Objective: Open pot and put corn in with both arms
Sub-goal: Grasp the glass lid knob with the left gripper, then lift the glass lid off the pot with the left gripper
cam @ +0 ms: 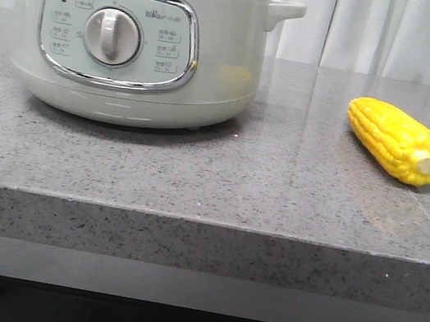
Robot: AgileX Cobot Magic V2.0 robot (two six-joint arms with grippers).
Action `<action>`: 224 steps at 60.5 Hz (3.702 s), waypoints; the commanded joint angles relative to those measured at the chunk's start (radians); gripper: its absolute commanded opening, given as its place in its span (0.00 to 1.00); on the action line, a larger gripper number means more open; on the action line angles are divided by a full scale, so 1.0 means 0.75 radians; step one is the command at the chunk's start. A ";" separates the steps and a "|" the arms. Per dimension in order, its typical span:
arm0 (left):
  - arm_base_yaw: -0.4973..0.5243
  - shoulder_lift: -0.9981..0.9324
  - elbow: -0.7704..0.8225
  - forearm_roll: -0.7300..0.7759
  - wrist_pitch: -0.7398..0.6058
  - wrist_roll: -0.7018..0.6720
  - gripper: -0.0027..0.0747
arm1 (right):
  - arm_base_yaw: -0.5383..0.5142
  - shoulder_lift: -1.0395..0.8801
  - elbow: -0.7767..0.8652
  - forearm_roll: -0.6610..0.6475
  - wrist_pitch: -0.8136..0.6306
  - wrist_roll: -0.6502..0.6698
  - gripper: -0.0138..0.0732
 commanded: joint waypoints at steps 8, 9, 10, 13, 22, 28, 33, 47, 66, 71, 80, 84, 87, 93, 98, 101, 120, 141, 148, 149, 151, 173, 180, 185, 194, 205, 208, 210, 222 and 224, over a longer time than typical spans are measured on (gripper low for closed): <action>-0.164 0.345 -0.412 -0.047 0.226 0.016 0.83 | -0.007 0.021 -0.046 -0.009 -0.096 -0.013 0.83; -0.186 0.380 -0.452 -0.047 0.250 0.016 0.83 | -0.007 0.021 -0.046 -0.009 -0.096 -0.013 0.83; -0.201 0.402 -0.477 -0.047 0.265 0.016 0.83 | -0.007 0.021 -0.046 -0.009 -0.094 -0.013 0.83; -0.260 0.484 -0.575 -0.047 0.302 0.016 0.83 | -0.007 0.021 -0.046 -0.009 -0.091 -0.013 0.83; -0.412 0.723 -0.807 -0.048 0.350 0.016 0.83 | -0.007 0.021 -0.046 -0.009 -0.082 -0.013 0.83; -0.499 0.886 -0.965 -0.060 0.386 0.016 0.83 | -0.007 0.021 -0.046 -0.009 -0.079 -0.013 0.83; -0.538 1.021 -1.097 -0.060 0.447 0.016 0.83 | -0.007 0.021 -0.046 -0.009 -0.079 -0.013 0.83; -0.555 1.340 -1.482 -0.060 0.590 0.016 0.83 | -0.007 0.021 -0.046 -0.009 -0.079 -0.013 0.83; -0.555 1.522 -1.619 -0.084 0.641 0.016 0.83 | -0.007 0.021 -0.046 -0.009 -0.079 -0.013 0.83; -0.555 1.531 -1.619 -0.084 0.641 0.031 0.83 | -0.007 0.021 -0.046 -0.009 -0.079 -0.013 0.83; -0.555 1.531 -1.619 -0.084 0.636 0.044 0.74 | -0.007 0.021 -0.046 -0.009 -0.080 -0.013 0.83; -0.555 1.531 -1.619 -0.084 0.636 0.046 0.62 | -0.007 0.021 -0.046 -0.009 -0.080 -0.013 0.83; -0.555 1.531 -1.619 -0.084 0.636 0.046 0.53 | -0.007 0.021 -0.046 -0.009 -0.080 -0.013 0.83; -0.555 1.531 -1.619 -0.084 0.636 0.046 0.37 | -0.007 0.021 -0.046 -0.009 -0.080 -0.013 0.83; -0.555 1.531 -1.619 -0.084 0.633 0.046 0.27 | -0.007 0.021 -0.046 -0.009 -0.080 -0.013 0.83; -0.555 1.531 -1.619 -0.084 0.633 0.046 0.23 | -0.007 0.021 -0.046 -0.009 -0.080 -0.013 0.83; -0.555 1.502 -1.703 -0.084 0.647 0.058 0.19 | -0.007 0.021 -0.046 -0.009 -0.080 -0.013 0.83; -0.555 1.424 -1.777 -0.084 0.743 0.081 0.19 | -0.007 0.021 -0.046 -0.009 -0.079 -0.013 0.83; -0.555 1.374 -1.743 -0.084 0.783 0.089 0.19 | -0.007 0.021 -0.046 -0.009 -0.079 -0.013 0.83; -0.555 1.365 -1.732 -0.084 0.783 0.093 0.19 | -0.007 0.021 -0.046 -0.009 -0.079 -0.013 0.83; -0.555 1.339 -1.699 -0.084 0.780 0.108 0.19 | -0.007 0.021 -0.046 -0.009 -0.079 -0.013 0.83; -0.606 0.851 -1.054 -0.084 0.500 0.123 0.19 | -0.007 0.022 -0.046 -0.009 -0.079 -0.013 0.83; -0.624 0.652 -0.827 -0.093 0.481 0.123 0.19 | -0.007 0.022 -0.046 -0.009 -0.079 -0.013 0.83; -0.624 0.551 -0.719 -0.099 0.484 0.118 0.19 | -0.007 0.026 -0.046 -0.009 -0.079 -0.013 0.83; -0.624 0.368 -0.527 -0.099 0.493 0.118 0.19 | -0.007 0.060 -0.046 -0.009 -0.075 -0.013 0.83; -0.624 0.149 -0.354 -0.115 0.493 0.116 0.19 | -0.007 0.145 -0.046 -0.009 -0.085 -0.013 0.83; -0.624 0.101 -0.325 -0.119 0.493 0.116 0.19 | -0.007 0.176 -0.046 -0.007 -0.095 -0.013 0.83; -0.624 0.073 -0.309 -0.121 0.493 0.116 0.19 | -0.006 0.204 -0.046 0.004 -0.105 -0.013 0.83; -0.624 0.019 -0.288 -0.121 0.493 0.116 0.19 | 0.039 0.440 -0.059 0.095 -0.121 -0.013 0.83; -0.624 0.019 -0.288 -0.121 0.493 0.116 0.19 | 0.048 0.499 -0.065 0.100 -0.135 -0.013 0.83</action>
